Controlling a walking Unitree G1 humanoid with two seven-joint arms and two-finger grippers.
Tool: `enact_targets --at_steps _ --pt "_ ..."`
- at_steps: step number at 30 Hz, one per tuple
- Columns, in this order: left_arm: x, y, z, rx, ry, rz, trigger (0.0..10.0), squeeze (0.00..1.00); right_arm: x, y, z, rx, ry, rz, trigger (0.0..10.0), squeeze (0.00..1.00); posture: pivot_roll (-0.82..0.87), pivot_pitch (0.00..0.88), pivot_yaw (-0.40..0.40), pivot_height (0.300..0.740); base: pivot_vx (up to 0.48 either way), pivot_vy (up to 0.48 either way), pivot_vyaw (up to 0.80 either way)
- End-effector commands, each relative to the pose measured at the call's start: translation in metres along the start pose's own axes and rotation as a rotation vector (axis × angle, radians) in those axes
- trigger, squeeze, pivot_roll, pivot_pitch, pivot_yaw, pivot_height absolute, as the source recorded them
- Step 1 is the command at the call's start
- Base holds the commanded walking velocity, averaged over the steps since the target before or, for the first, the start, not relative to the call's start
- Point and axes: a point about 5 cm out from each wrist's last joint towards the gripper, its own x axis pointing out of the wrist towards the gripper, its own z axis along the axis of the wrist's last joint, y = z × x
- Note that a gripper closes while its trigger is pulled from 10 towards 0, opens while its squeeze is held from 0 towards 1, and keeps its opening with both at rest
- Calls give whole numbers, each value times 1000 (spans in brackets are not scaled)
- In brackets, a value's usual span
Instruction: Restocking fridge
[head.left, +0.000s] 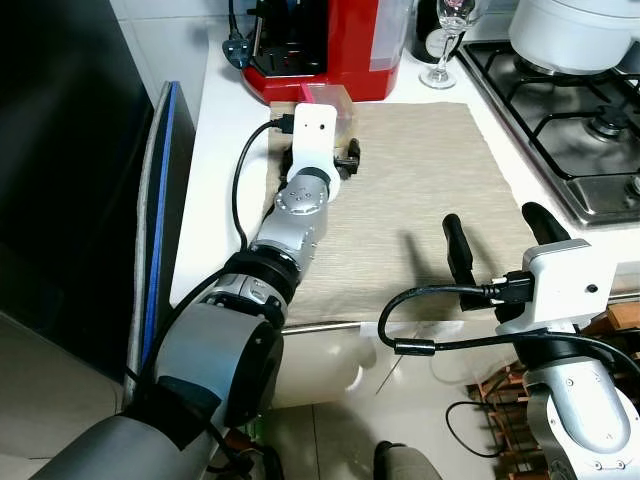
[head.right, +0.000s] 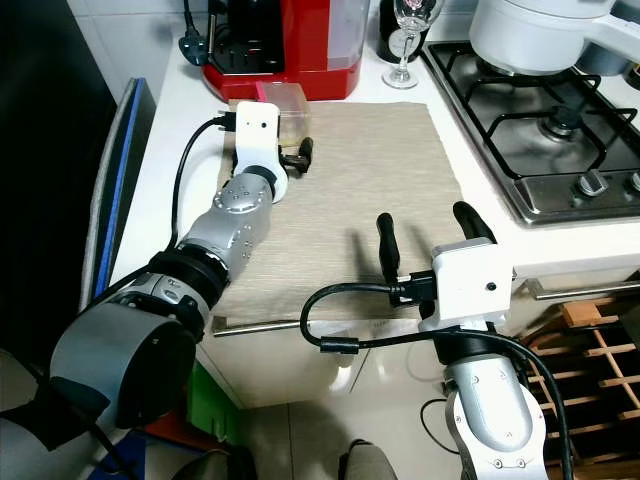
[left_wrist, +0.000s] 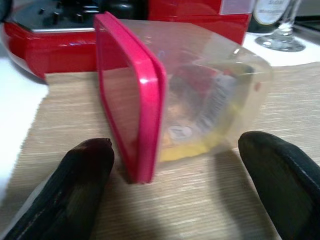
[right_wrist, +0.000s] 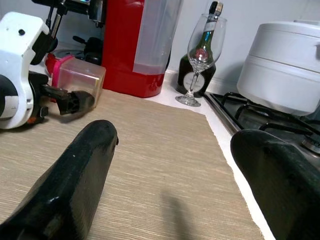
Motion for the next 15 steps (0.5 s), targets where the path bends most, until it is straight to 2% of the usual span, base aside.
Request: enact_targets --at_steps 1,3,4,5,6,7,9,15 --pt "0 0 -3 45 6 13 10000 0 -2 -1 3 -4 -5 -6 10000 0 -340 163 48 740 0 0 0" --pt "-1 -3 0 57 -24 -2 10000 0 -1 -1 3 -3 -7 -6 10000 0 -340 162 48 740 0 0 0" --pt "-1 -4 0 54 -24 -2 4863 0 -1 -1 3 -2 -8 -6 10000 0 -340 162 48 740 0 0 0" --pt "-1 -4 0 52 -23 -1 4863 0 -1 0 4 -1 -9 -6 10000 0 -340 162 48 740 0 0 0" --pt "-1 -3 -1 51 -19 1 2824 0 -1 0 4 11 -11 -3 10000 0 -344 161 47 740 0 0 0" --pt "-1 -2 -1 47 -20 3 0 0 -1 2 6 29 -15 13 10000 0 -344 161 47 740 0 0 0" --pt "-1 1 -2 54 -23 4 0 0 -1 3 8 49 -22 49 10000 0 -348 162 47 740 0 0 0" --pt "0 0 1 44 -30 -9 0 0 -1 0 9 48 -21 47 10000 0 -352 161 43 740 0 0 0"
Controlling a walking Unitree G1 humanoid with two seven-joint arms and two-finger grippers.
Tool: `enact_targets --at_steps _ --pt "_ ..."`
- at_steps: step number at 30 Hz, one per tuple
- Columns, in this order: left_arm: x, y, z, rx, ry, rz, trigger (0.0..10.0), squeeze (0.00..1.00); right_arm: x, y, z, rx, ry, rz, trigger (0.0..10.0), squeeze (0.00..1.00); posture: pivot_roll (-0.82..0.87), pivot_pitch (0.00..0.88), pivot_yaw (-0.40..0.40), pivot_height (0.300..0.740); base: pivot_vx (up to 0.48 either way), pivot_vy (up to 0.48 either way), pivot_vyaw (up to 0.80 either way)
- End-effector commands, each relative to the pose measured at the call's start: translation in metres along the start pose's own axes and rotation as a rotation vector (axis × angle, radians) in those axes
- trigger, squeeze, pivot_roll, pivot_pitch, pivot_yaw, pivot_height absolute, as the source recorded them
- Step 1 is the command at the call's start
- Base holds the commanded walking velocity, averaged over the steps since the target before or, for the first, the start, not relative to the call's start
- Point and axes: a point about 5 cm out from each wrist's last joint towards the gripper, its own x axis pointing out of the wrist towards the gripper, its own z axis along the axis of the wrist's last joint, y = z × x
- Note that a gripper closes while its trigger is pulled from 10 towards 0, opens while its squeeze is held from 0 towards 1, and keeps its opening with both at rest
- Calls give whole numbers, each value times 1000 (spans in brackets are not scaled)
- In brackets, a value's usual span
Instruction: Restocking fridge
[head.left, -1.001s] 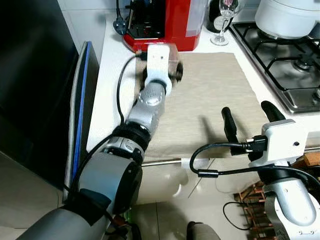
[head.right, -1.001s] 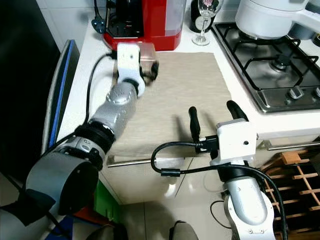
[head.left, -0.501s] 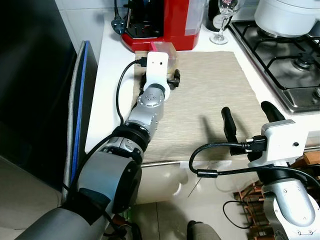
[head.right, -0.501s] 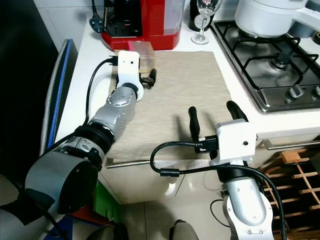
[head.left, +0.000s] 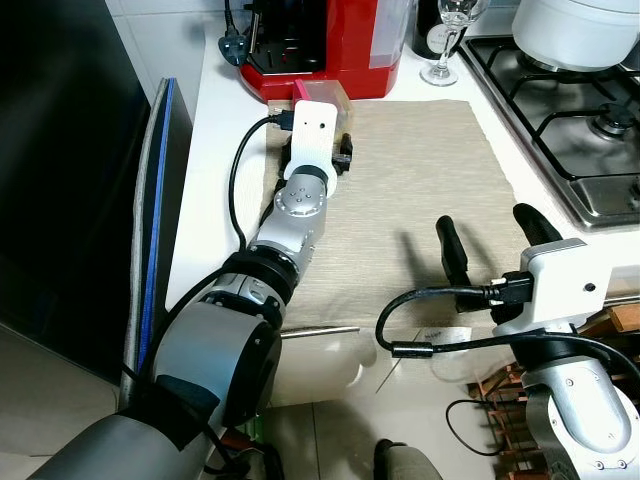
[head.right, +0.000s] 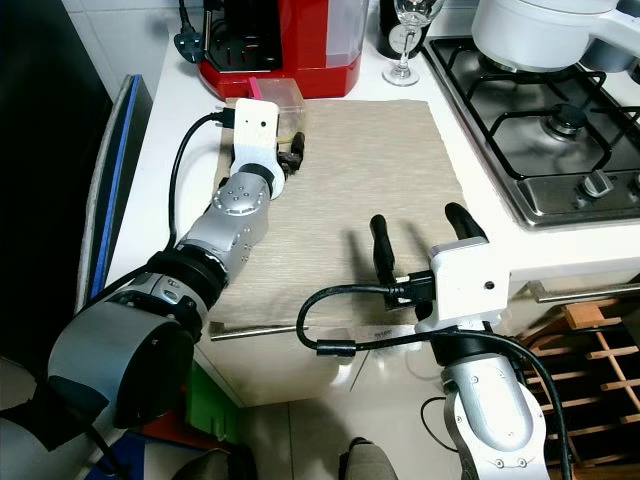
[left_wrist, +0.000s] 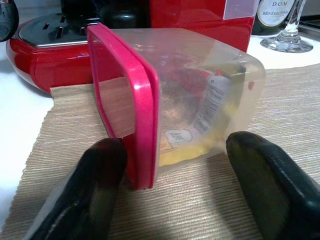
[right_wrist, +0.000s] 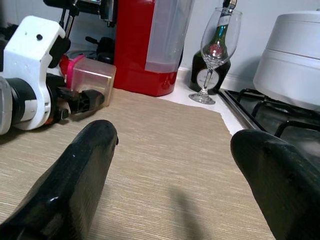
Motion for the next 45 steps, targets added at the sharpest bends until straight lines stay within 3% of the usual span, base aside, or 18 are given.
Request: enact_targets --at_steps 1,7,15,27,29,32,34,35,37,40,41,42,43,45 --pt "1 1 1 4 4 -9 0 0 -1 -2 6 -3 -19 3 10000 0 -352 161 43 740 0 0 0" --pt "2 2 13 -10 -69 -12 0 0 -2 0 6 -2 -14 6 10000 0 -352 161 43 740 0 0 0" --pt "0 7 46 15 -265 -51 0 0 0 -1 5 -5 -13 5 10000 0 -332 155 40 740 0 0 0" --pt "-5 11 52 -15 -303 -67 0 0 4 0 4 -2 -21 6 10000 0 -319 141 49 740 0 0 0" --pt "-15 13 50 0 -332 -91 0 0 4 -1 4 -4 -26 -5 10000 0 -313 134 57 740 0 0 0" --pt "-49 24 44 34 -392 -135 0 0 2 -4 3 0 -30 -23 10000 0 -281 118 64 740 0 0 0" --pt "-57 27 44 34 -402 -140 0 0 2 -4 3 2 -31 -25 10000 0 -281 118 64 740 0 0 0" --pt "-73 32 46 23 -431 -151 0 0 3 -5 1 4 -34 -29 10000 0 -249 102 64 740 0 0 0" --pt "-91 39 47 32 -460 -154 0 0 5 -6 0 6 -41 -34 10000 0 -226 89 60 740 0 0 0" --pt "-96 41 46 36 -470 -156 0 0 7 -7 -1 8 -42 -36 10000 0 -206 77 57 740 0 0 0" --pt "-115 52 46 100 -499 -153 0 0 13 -10 -2 18 -58 -45 10000 0 -162 44 49 740 0 0 0" --pt "-121 56 46 130 -508 -152 0 0 16 -11 -3 23 -65 -49 10000 0 -162 44 49 740 0 0 0" --pt "-121 56 46 130 -508 -152 0 0 16 -11 -3 23 -65 -49 10000 0 -162 44 49 740 0 0 0" --pt "-137 60 39 127 -436 -146 0 0 26 -14 -3 32 -95 -61 10000 0 -130 8 44 740 0 0 0"
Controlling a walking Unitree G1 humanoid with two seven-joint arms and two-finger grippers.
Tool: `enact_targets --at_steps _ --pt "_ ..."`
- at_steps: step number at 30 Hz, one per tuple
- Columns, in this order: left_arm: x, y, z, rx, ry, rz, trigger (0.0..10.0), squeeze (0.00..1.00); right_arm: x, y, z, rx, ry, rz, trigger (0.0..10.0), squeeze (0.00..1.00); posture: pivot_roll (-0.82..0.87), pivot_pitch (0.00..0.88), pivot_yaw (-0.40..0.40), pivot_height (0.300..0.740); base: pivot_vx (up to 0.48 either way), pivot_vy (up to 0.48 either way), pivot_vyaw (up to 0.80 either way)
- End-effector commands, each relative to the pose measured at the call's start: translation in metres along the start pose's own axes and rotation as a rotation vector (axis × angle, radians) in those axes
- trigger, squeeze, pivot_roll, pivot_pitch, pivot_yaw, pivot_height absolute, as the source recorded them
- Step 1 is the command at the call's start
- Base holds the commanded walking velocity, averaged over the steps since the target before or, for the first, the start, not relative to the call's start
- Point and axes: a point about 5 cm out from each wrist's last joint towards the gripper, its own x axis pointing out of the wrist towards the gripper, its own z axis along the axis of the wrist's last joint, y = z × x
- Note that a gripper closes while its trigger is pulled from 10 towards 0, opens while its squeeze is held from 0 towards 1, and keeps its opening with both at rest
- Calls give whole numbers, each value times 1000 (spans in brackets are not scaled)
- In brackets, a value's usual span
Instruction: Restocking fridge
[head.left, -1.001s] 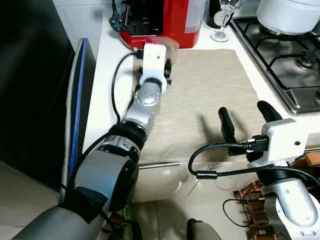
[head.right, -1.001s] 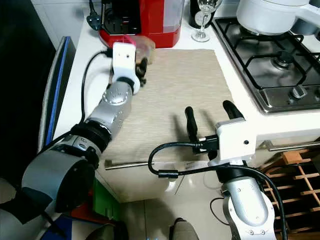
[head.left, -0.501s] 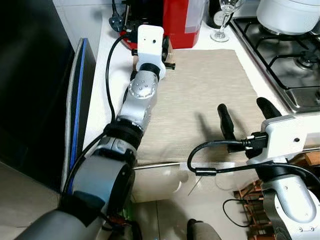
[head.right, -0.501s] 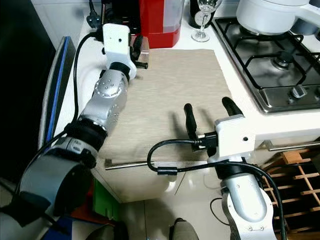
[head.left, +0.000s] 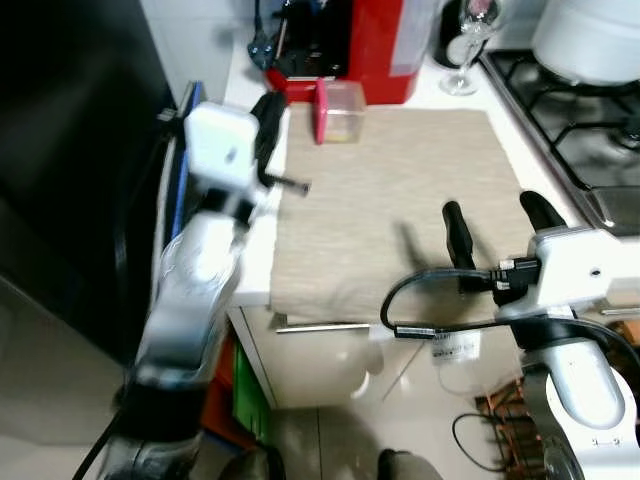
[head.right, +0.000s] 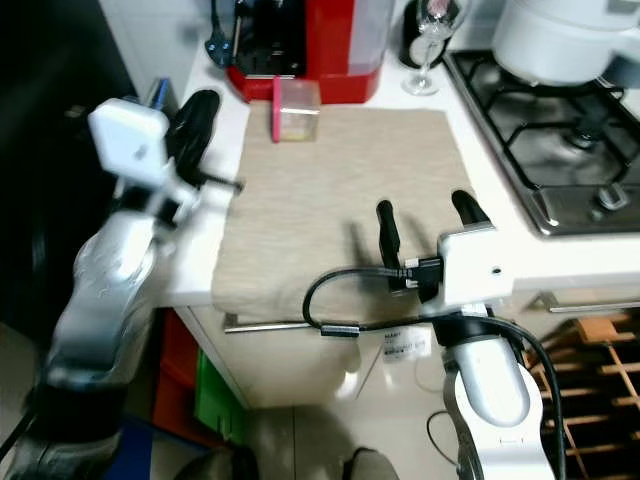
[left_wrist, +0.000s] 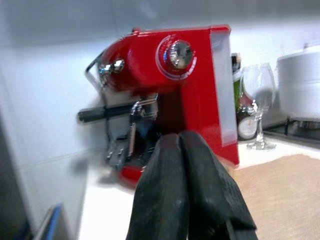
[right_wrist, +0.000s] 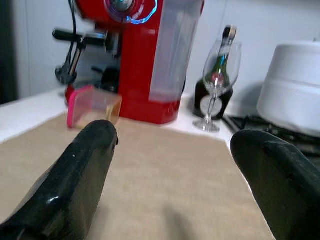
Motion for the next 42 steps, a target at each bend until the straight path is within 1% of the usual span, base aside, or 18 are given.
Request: enact_targets --at_steps 1,4,5,7,8,9,10,11,12,13,16,22,24,26,28,29,37,42 --pt "-5 -2 8 -1 15 -16 0 0 4 -3 1 10 -27 -14 10000 0 -130 8 44 740 0 0 0" --pt "-6 -6 1 -25 60 -25 0 0 15 -2 -1 22 -50 -19 10000 0 -109 0 38 740 0 0 0" --pt "-7 -8 -8 -45 105 -24 0 0 21 -1 -2 31 -57 -17 10000 0 -101 0 37 740 0 0 0" --pt "-8 -8 -12 -47 130 -21 0 0 24 -1 -4 35 -58 -18 10000 0 -97 0 37 740 0 0 0" --pt "-10 -7 -16 -44 160 -17 4000 0 25 -2 -5 41 -59 -22 10000 0 -94 0 36 740 0 0 0" --pt "-19 -6 -34 -94 277 0 10000 0 29 -4 -11 74 -44 -48 10000 0 -78 0 35 740 0 0 0" --pt "-19 -6 -34 -94 277 0 10000 0 29 -4 -11 74 -44 -48 10000 0 -78 0 35 740 0 0 0" --pt "-25 -5 -43 -108 323 11 10000 0 32 -6 -16 101 -26 -71 10000 0 -68 0 35 740 0 0 0" --pt "-26 -5 -42 -124 313 4 10000 0 34 -6 -18 108 -19 -74 10000 0 -62 0 34 740 0 0 0" --pt "-26 -5 -41 -132 302 -3 10000 1000 35 -7 -20 112 -16 -74 10000 0 -62 0 34 740 0 0 0" --pt "-21 -7 -39 -157 298 9 10000 1000 39 -4 -22 126 -24 -76 10000 0 -50 0 30 740 0 0 0" --pt "-15 -2 -38 -124 284 64 10000 1000 44 -2 -21 121 -44 -65 10000 0 -51 0 25 740 0 0 0" --pt "-11 2 -34 -104 257 88 10000 1000 46 -3 -22 120 -51 -66 10000 0 -54 0 21 740 0 0 0" --pt "-4 1 -26 -39 198 80 10000 1000 49 -4 -22 110 -58 -60 10000 0 -57 0 13 740 0 0 0" --pt "-2 1 -25 -32 187 86 10000 1000 50 -4 -22 107 -60 -56 10000 0 -59 0 10 740 0 0 0" --pt "0 2 -23 -6 175 98 10000 1000 51 -5 -22 104 -62 -49 10000 0 -59 0 9 740 0 0 0" --pt "-1 3 -27 25 195 106 10000 1000 52 -4 -23 112 -61 -43 10000 0 -54 0 5 740 0 0 0" --pt "-2 3 -36 -42 257 75 10000 1000 52 -1 -29 121 -35 -25 10000 0 -51 0 3 740 0 0 0"
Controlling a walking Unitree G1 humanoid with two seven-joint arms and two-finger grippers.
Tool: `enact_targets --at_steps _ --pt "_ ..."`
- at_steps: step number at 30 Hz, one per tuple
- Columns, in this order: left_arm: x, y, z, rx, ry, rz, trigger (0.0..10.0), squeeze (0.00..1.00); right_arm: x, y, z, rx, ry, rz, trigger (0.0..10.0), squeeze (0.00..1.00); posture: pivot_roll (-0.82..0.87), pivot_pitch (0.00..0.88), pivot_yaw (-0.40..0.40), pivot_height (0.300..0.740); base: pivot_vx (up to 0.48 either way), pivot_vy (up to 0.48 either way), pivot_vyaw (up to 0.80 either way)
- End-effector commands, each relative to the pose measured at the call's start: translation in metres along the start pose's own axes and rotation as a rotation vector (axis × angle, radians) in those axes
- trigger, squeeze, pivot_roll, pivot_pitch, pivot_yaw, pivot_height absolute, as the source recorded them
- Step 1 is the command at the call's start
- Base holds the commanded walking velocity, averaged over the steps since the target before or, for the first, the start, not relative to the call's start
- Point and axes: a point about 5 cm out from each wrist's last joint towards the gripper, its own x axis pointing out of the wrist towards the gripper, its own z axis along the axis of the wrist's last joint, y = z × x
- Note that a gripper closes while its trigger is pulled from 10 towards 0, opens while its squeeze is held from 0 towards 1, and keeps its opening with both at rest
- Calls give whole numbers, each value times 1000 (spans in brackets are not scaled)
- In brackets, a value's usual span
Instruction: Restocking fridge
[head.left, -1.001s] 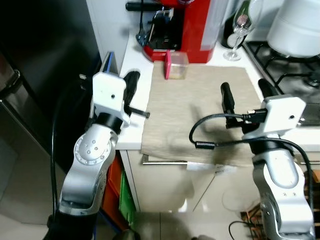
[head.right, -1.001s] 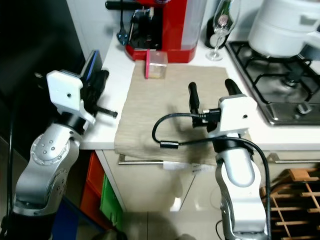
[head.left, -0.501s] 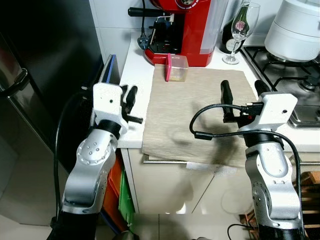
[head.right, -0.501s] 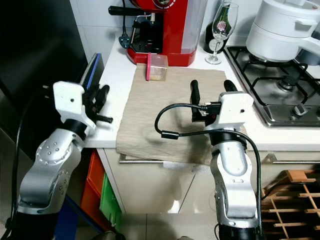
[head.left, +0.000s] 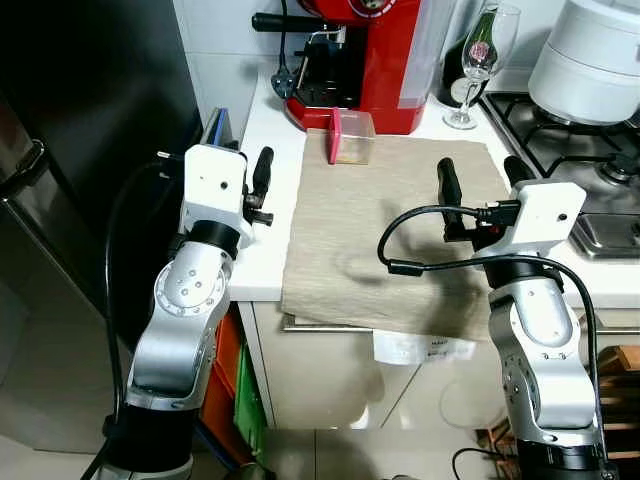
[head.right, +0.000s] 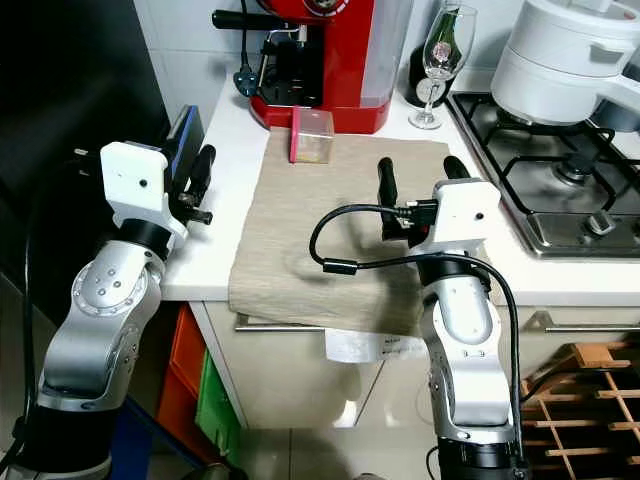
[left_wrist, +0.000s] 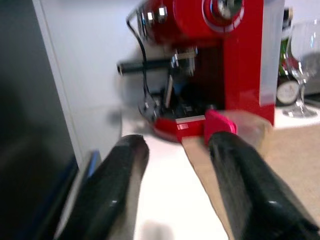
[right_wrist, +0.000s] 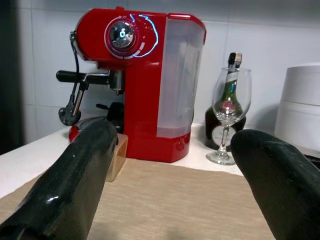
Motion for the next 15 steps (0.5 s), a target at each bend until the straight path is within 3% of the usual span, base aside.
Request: enact_targets --at_steps 1,15 --pt "1 1 -1 -8 14 -5 10000 1000 2 1 -1 23 2 7 10000 0 -52 0 2 740 0 0 0" --pt "4 4 2 13 -6 6 10000 1000 3 3 -2 35 9 14 10000 0 -54 0 7 740 0 0 0"
